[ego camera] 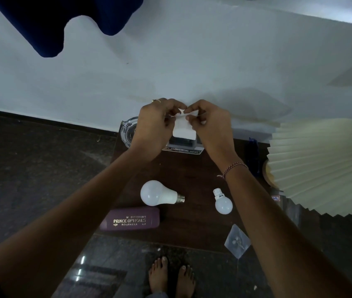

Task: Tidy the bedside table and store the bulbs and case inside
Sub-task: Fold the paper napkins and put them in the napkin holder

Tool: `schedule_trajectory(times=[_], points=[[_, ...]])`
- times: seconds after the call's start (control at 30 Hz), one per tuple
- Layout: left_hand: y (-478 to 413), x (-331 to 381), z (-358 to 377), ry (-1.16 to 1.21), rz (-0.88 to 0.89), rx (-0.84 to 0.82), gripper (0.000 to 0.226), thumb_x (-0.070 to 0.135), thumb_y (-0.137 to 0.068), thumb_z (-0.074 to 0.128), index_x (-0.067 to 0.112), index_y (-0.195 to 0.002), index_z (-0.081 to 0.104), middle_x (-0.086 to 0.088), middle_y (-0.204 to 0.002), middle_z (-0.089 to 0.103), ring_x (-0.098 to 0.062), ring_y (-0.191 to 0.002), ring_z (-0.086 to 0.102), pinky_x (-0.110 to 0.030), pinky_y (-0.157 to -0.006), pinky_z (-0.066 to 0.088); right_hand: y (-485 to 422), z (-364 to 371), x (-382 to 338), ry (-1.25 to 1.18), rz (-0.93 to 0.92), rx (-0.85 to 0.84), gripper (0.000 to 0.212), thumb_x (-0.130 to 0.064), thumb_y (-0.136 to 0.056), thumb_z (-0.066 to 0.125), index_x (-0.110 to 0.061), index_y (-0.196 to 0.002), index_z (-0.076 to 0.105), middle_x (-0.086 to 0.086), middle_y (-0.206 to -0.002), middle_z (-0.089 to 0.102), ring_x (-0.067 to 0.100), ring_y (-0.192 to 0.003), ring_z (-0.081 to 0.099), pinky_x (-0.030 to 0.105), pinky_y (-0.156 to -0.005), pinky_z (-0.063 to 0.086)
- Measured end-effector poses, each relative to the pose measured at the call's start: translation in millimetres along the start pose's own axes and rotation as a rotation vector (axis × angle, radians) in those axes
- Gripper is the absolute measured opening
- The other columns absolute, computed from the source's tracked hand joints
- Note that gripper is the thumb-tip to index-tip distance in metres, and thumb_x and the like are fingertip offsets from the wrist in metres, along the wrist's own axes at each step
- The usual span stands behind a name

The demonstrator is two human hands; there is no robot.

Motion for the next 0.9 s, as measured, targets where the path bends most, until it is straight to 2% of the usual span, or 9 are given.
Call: schedule_trajectory(times=[0.23,0.3,0.37,0.43,0.53,0.6,0.67,0.8,0.9], points=[[2.2,-7.7,2.5,-0.01,0.002,-0.008,0.032,-0.007,-0.08,0.054,0.012,-0.101,0.07,-0.009,-0.095,0.069,-0.021,-0.089,0.064,-0.035,-0.081,0.055,3.4,7.8,4.0,-0.021,0.01,-0.026,0.01,-0.005,-0.083,0.062,-0.008,-0.091,0.068,0.003,-0.075,0.064,0.024,-0.074,0.065,0.032,-0.071,0.053],[4.9,-13.7,4.5,-0.021,-0.005,-0.012,0.031,-0.007,-0.079,0.056,0.012,-0.1,0.07,-0.009,-0.096,0.07,-0.021,-0.089,0.065,-0.032,-0.079,0.055,6.2,11.7,5.6,-0.018,-0.009,-0.037,0.01,-0.003,-0.082,0.062,-0.007,-0.09,0.068,-0.002,-0.072,0.059,0.013,-0.065,0.061,0.025,-0.072,0.051],[7.6,-20.5,6.9,-0.036,-0.018,-0.015,0.031,-0.006,-0.078,0.057,0.012,-0.1,0.07,-0.009,-0.097,0.069,-0.02,-0.088,0.065,-0.03,-0.079,0.055,9.8,15.7,9.0,-0.005,-0.011,-0.054,0.012,-0.003,-0.082,0.063,-0.009,-0.091,0.068,-0.003,-0.074,0.06,-0.001,-0.059,0.051,0.007,-0.066,0.044],[10.5,-26.1,10.0,-0.068,-0.035,-0.022,0.031,-0.005,-0.078,0.059,0.013,-0.1,0.07,-0.008,-0.096,0.069,-0.02,-0.086,0.065,-0.026,-0.077,0.053,13.9,19.0,13.7,0.022,0.002,-0.075,0.013,-0.005,-0.083,0.063,-0.011,-0.093,0.068,-0.003,-0.078,0.06,-0.001,-0.061,0.05,0.001,-0.06,0.04],[14.3,-30.5,15.8,-0.106,-0.048,-0.047,0.028,-0.002,-0.079,0.059,0.014,-0.099,0.07,-0.007,-0.096,0.069,-0.018,-0.083,0.063,-0.023,-0.073,0.046,19.3,22.1,19.3,0.059,-0.017,-0.107,0.013,-0.008,-0.084,0.063,-0.011,-0.096,0.067,0.003,-0.089,0.068,0.008,-0.076,0.059,0.013,-0.069,0.048],[15.8,-31.3,20.5,-0.1,-0.053,-0.081,0.025,0.001,-0.081,0.059,0.013,-0.099,0.071,-0.009,-0.096,0.068,-0.02,-0.083,0.063,-0.03,-0.074,0.05,22.5,22.9,22.0,0.088,-0.029,-0.126,0.013,-0.009,-0.083,0.063,-0.012,-0.096,0.067,0.004,-0.096,0.069,0.012,-0.084,0.063,0.02,-0.075,0.052],[16.0,-31.6,24.2,-0.119,-0.052,-0.102,0.022,0.005,-0.081,0.06,0.013,-0.098,0.071,-0.009,-0.095,0.066,-0.023,-0.083,0.062,-0.034,-0.075,0.051,23.9,20.8,23.6,0.097,-0.033,-0.113,0.013,-0.009,-0.084,0.062,-0.013,-0.094,0.068,0.004,-0.097,0.07,0.014,-0.088,0.063,0.019,-0.075,0.05],[13.0,-30.7,21.1,-0.154,-0.07,-0.053,0.027,0.011,-0.077,0.068,0.018,-0.103,0.068,-0.003,-0.095,0.064,-0.017,-0.085,0.06,-0.024,-0.072,0.041,17.9,10.4,18.3,0.019,-0.018,-0.029,0.013,-0.005,-0.085,0.06,-0.011,-0.092,0.069,0.005,-0.097,0.07,0.013,-0.087,0.064,0.016,-0.072,0.05],[8.5,-32.4,19.1,-0.14,-0.104,-0.053,0.035,0.014,-0.074,0.071,0.019,-0.108,0.064,-0.002,-0.096,0.062,-0.018,-0.083,0.061,-0.03,-0.075,0.049,10.8,1.6,7.2,-0.02,-0.041,0.026,0.013,-0.003,-0.084,0.06,-0.012,-0.088,0.069,0.005,-0.096,0.071,0.013,-0.085,0.063,0.015,-0.071,0.051]])
Point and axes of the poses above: each hand's wrist, its own y-axis away from the middle knuckle, its own z-axis out of the palm, x = y × z, the point moved 7 cm from there along -y, towards the middle knuckle
